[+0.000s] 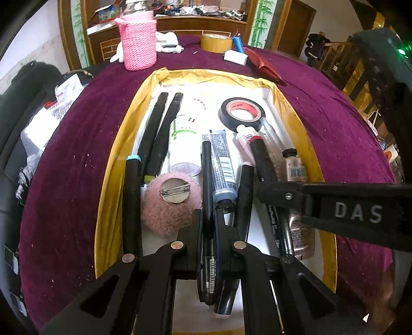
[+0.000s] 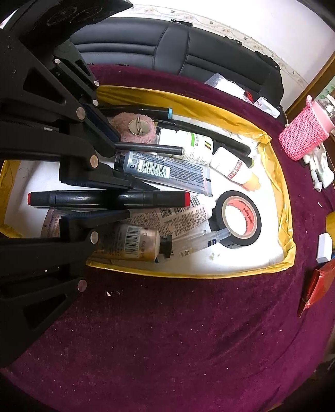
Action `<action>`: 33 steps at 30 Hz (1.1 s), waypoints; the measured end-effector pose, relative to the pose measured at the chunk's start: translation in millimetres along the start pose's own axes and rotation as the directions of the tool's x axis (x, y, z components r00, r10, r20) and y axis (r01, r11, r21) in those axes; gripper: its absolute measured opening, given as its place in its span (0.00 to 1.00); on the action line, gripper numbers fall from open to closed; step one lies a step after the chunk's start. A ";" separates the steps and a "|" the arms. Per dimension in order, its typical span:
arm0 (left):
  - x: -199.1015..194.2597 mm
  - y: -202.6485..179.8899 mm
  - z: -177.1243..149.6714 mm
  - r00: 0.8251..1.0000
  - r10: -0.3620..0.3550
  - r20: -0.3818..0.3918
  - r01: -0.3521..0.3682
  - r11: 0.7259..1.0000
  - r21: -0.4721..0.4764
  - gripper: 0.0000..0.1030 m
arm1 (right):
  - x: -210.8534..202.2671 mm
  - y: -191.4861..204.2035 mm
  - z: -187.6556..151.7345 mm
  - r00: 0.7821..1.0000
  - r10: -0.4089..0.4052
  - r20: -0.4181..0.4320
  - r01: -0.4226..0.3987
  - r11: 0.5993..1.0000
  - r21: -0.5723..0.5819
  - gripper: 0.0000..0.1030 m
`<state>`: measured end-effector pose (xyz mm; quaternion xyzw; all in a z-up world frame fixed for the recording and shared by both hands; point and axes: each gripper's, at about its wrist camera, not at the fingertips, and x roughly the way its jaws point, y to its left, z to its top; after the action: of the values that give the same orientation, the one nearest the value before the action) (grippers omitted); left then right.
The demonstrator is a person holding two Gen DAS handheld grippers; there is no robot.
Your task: Organize objects
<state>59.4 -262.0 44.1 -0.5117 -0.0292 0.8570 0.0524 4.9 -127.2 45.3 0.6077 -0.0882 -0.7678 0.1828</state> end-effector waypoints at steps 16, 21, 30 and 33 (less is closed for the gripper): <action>-11.7 9.5 -0.9 0.997 -0.065 0.036 0.069 0.991 -0.116 0.42 | -28.3 -1.1 0.5 0.998 0.022 0.055 -0.023 1.000 0.009 0.36; -45.6 0.9 1.8 0.988 0.043 0.146 -0.024 0.992 -0.124 0.44 | -45.4 -14.3 0.8 0.996 0.013 0.085 -0.015 1.000 0.019 0.41; -187.0 -51.2 -16.4 0.721 0.380 0.579 -0.309 0.925 -0.222 0.99 | -80.6 -33.4 -4.6 0.988 0.026 0.151 -0.019 0.999 -0.048 0.41; -209.2 -56.7 -14.7 0.723 0.386 0.573 -0.275 0.921 -0.274 0.99 | -94.2 -30.1 -9.3 0.980 0.015 0.199 0.007 0.994 -0.111 0.42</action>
<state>174.2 -230.7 225.8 -0.2028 -0.0255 0.9660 -0.1580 26.9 -62.2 117.1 0.5162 -0.0646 -0.8283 0.2080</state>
